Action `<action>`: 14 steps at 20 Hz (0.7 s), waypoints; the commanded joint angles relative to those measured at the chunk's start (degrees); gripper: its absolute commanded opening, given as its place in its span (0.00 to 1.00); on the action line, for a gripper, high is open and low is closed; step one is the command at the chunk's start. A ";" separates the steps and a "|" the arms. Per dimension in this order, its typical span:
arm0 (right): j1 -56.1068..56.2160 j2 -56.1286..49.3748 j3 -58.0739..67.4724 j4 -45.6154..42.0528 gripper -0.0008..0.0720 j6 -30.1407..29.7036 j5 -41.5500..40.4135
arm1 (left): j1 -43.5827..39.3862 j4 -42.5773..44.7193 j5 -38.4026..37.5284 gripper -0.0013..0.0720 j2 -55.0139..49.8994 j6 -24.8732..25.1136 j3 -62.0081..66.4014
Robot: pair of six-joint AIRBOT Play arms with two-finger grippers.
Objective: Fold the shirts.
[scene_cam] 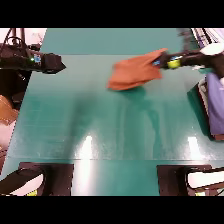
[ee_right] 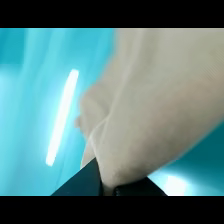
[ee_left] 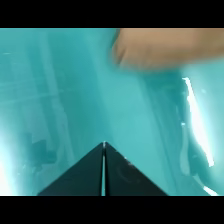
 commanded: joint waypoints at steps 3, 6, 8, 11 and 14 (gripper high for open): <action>-25.00 5.14 0.15 -1.40 0.03 0.17 -2.54 | -1.77 -1.81 0.90 0.05 -0.02 -0.48 0.00; -34.03 4.50 0.15 -1.09 0.03 0.17 -2.89 | -1.77 -1.92 1.22 0.05 -0.02 -2.36 0.00; -37.57 4.22 0.15 -1.07 0.03 0.17 -3.82 | -1.77 -1.92 1.29 0.05 -0.02 -2.36 0.00; -39.08 4.57 0.20 -0.24 0.03 0.11 -6.36 | -1.77 -1.99 1.60 0.05 -0.02 -2.40 0.00; -39.43 5.97 1.90 2.03 0.03 0.04 -8.41 | -1.77 -1.99 1.86 0.05 -0.02 -2.38 0.00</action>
